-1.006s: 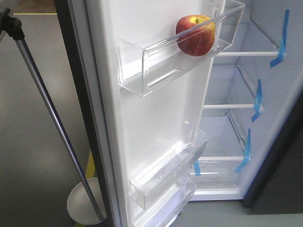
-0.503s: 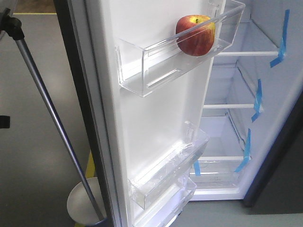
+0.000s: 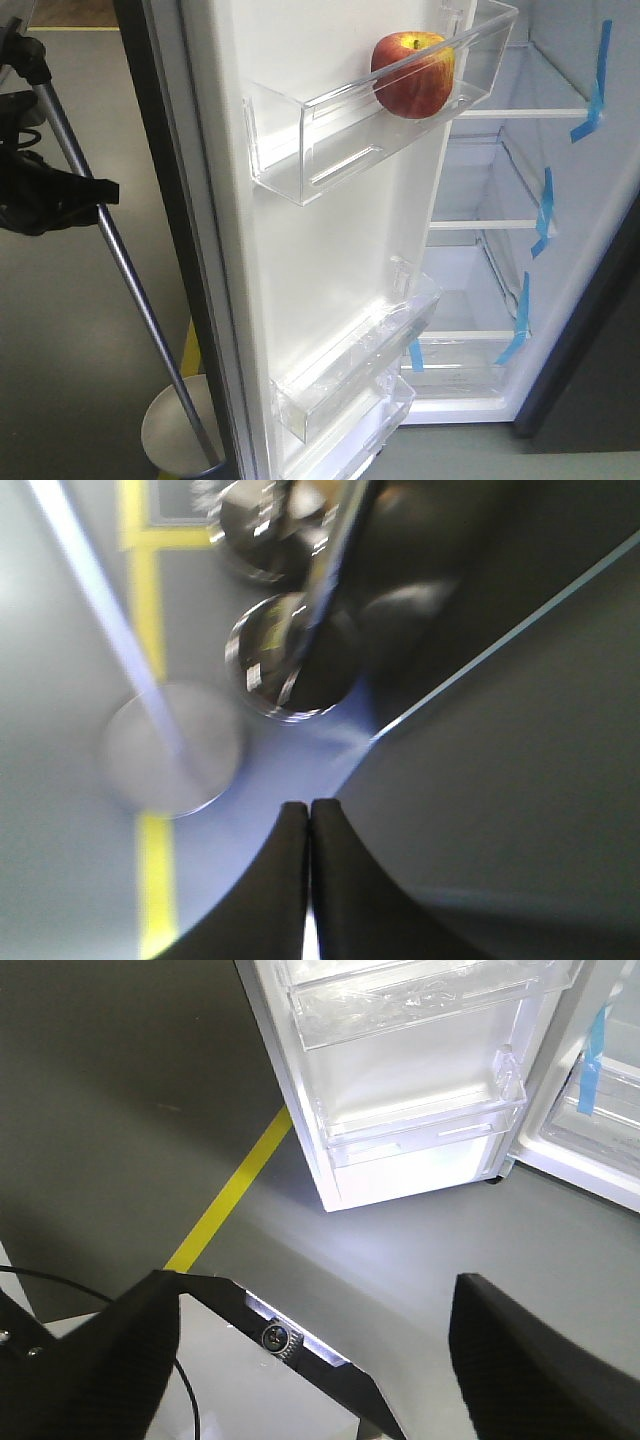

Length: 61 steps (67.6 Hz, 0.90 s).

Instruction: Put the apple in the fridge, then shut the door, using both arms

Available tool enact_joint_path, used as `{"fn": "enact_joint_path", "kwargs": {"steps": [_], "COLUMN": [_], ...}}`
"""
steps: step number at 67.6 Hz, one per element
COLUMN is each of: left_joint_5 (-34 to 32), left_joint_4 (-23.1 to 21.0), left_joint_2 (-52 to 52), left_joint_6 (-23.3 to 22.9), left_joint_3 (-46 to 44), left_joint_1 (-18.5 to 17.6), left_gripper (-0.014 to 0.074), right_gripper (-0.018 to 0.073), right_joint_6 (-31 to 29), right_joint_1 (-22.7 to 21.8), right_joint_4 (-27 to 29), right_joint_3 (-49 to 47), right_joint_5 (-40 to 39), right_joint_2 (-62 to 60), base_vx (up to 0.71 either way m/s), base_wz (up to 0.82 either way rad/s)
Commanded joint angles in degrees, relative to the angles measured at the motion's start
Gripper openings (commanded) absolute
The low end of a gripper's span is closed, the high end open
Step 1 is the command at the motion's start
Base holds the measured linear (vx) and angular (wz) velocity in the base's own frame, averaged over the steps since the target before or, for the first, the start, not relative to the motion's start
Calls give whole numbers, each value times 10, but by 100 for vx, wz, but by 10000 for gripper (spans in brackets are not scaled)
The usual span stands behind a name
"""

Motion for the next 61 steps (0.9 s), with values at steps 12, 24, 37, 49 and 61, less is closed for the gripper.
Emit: {"fn": "enact_joint_path", "kwargs": {"steps": [12,24,37,49,61], "left_joint_5": [-21,35,93,154,181], "left_joint_4": [-187,-276,-392,-480,-511], "left_joint_2": [63,98,106,106,106], "left_joint_6": [82,128,220,268,287], "left_joint_3": [-100,-136,-136,-136,-136], "left_joint_1": [-1,-1,-1,-1,-17], "left_gripper": [-6,-6,-6,-6,-6], "right_gripper": [535,535,535,535,535], "right_joint_6": [-4,-4,-4,-4,-4], "right_joint_1": [-2,-2,-2,-2,-2], "right_joint_4": [5,5,5,5,5], "right_joint_3": [-12,-12,-12,-12,-12], "right_joint_5": [-20,-20,-20,-20,-20], "right_joint_2": [8,8,8,8,8], "base_vx": [0,0,0,0,0], "base_wz": [0,0,0,0,0]}}
